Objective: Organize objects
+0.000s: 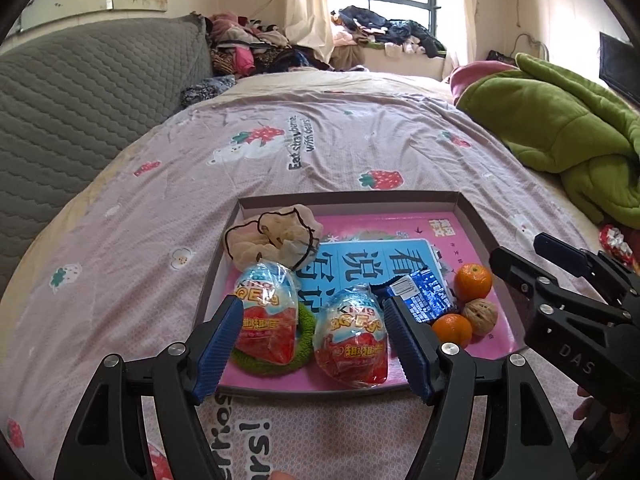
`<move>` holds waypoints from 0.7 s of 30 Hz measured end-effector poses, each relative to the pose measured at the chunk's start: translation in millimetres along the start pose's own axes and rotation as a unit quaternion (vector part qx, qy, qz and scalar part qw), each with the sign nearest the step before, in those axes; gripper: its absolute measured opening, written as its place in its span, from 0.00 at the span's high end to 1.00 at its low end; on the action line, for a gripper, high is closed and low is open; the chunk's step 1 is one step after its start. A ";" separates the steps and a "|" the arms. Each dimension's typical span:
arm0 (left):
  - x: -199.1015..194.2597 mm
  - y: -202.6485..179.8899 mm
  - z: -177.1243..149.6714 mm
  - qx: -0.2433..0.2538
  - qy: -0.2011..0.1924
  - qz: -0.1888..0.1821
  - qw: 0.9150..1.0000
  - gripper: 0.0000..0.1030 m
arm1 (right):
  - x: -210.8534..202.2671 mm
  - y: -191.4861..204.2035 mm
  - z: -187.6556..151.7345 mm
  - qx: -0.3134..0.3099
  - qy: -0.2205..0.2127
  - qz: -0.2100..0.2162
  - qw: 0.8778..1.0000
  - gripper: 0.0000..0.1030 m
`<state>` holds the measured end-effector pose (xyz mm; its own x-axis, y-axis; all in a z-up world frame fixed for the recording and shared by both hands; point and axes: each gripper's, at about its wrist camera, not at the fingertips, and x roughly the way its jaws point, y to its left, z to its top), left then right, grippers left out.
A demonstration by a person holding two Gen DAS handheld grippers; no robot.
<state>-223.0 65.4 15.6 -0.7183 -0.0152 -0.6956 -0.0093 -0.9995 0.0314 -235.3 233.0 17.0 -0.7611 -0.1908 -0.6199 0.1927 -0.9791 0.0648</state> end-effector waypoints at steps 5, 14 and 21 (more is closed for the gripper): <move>-11.7 4.7 1.6 -0.010 -0.005 -0.006 1.000 0.28 | -15.1 2.2 1.0 0.005 -0.009 0.003 1.000 0.42; -31.5 11.3 1.1 -0.013 -0.019 0.001 1.000 0.28 | -43.9 17.7 2.6 -0.009 -0.030 0.010 0.999 0.42; -42.6 16.3 1.5 -0.020 -0.026 0.001 0.999 0.28 | -58.3 24.0 -1.9 -0.010 -0.040 0.013 0.999 0.42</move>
<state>-193.6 49.8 46.8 -0.7538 -0.0170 -0.6569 0.0193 -0.9998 0.0038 -185.1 220.7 53.2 -0.8026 -0.2214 -0.5539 0.2242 -0.9724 0.0639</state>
